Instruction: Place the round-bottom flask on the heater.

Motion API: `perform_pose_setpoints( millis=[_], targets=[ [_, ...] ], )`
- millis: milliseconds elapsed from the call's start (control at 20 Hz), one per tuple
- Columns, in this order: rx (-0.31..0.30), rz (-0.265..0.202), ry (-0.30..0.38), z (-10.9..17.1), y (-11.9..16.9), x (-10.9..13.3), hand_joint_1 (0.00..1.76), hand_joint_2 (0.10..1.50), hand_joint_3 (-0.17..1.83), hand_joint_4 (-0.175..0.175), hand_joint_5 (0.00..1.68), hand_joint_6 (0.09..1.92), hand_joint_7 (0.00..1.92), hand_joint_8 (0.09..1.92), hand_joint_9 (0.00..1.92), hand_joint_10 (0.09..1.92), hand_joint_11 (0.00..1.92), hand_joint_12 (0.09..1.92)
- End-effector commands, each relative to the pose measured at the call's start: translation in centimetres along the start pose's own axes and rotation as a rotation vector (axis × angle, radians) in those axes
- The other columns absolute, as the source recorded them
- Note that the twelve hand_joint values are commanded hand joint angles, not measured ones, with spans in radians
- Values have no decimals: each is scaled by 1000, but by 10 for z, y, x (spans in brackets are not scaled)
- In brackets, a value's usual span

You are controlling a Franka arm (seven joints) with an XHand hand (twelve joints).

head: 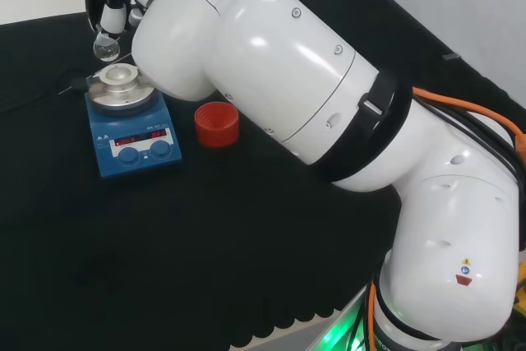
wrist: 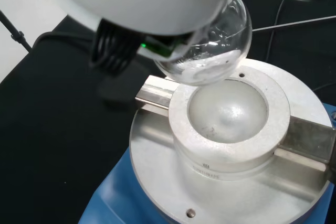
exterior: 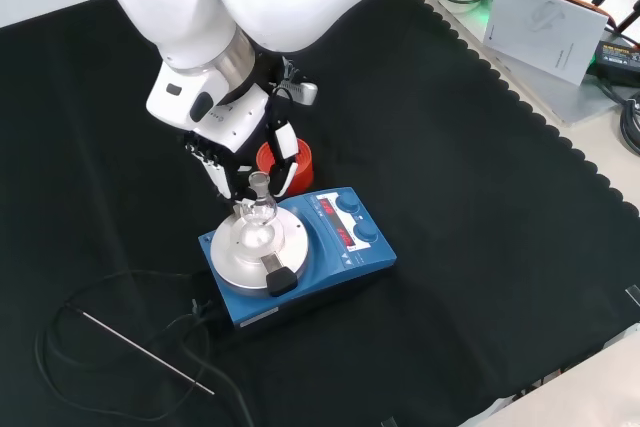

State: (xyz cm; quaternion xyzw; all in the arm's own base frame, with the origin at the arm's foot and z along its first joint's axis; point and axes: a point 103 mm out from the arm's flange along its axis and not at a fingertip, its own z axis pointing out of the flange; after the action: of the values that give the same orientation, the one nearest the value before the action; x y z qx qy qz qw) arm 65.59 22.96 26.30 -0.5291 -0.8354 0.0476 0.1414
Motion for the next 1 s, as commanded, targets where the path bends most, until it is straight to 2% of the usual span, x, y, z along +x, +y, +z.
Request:
perform_pose_setpoints(
  millis=[50,500,1000],
  targets=[
    [10,5,12,16,10,-8,1329,462,978,-175,1229,727,1462,676,1740,340,1695,928],
    [21,6,8,25,13,-13,1329,463,978,-175,1228,729,1462,676,1740,341,1695,928],
    [12,20,6,33,8,-29,1328,464,977,-175,1227,730,1461,676,1740,341,1696,928]
  ],
)
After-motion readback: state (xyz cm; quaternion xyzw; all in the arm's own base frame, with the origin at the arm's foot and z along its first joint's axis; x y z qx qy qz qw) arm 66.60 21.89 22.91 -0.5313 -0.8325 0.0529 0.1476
